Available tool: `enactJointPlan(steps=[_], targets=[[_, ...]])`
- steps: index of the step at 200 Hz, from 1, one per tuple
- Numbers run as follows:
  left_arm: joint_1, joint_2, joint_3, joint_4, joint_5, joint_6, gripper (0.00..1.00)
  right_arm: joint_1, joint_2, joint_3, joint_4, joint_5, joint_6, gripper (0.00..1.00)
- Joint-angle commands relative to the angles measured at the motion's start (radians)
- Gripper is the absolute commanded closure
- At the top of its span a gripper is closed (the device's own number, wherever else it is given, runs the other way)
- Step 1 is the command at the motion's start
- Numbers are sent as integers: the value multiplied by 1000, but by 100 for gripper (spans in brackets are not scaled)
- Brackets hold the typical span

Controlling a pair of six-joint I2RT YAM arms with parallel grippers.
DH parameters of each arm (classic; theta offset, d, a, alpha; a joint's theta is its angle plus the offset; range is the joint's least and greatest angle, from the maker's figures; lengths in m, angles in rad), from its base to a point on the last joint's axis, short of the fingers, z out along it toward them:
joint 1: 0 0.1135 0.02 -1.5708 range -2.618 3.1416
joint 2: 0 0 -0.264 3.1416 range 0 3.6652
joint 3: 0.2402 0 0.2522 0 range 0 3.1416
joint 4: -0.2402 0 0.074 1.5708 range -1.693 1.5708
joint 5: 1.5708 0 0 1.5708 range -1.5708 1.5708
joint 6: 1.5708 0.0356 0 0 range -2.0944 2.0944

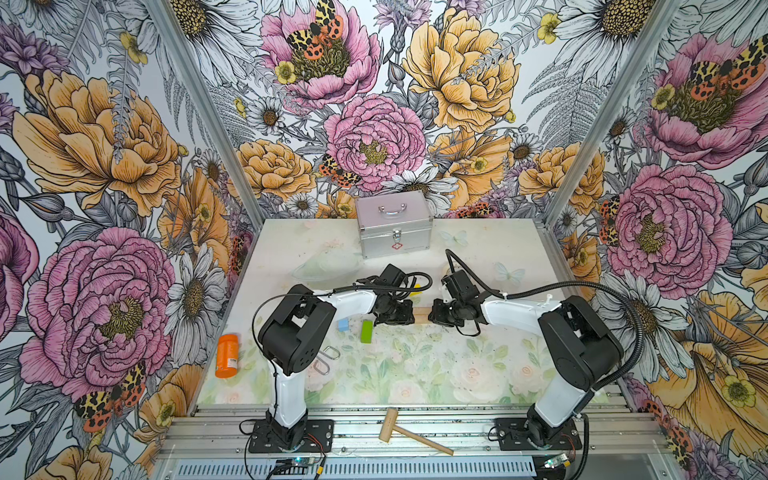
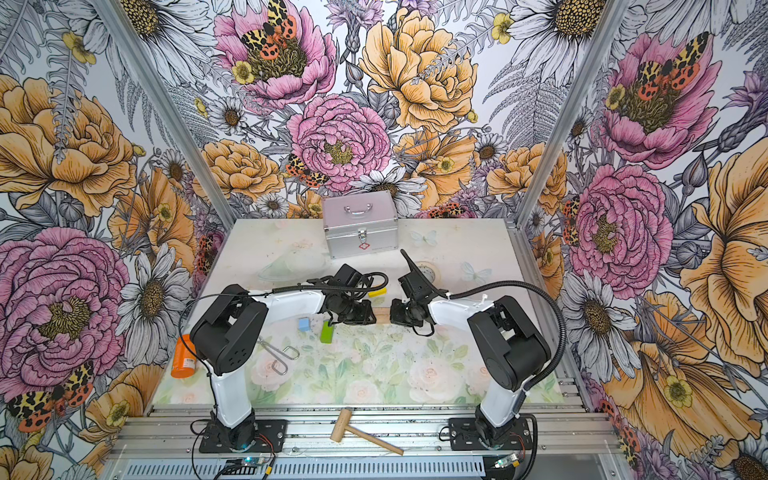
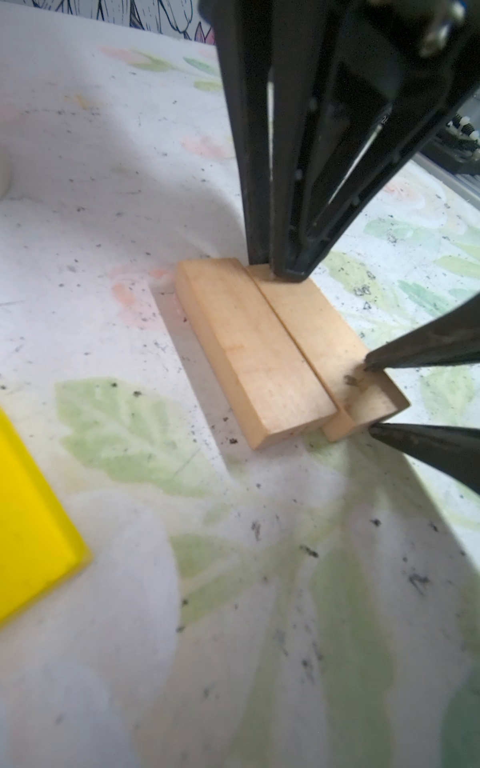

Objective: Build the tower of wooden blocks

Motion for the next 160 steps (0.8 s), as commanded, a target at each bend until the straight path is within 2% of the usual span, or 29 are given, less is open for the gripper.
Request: enactJointPlan(steps=[1,72,160], targets=[[3,14,17,32,-23,-6,74,-4,16,2,-1,13,-1,83],[4,4,10,33,-30,-6,67,-3,-6,-12,-1,14,1,74],[7,-34,-13,32,-36,-5,62,-4,-37,-32,-3,18,4,71]])
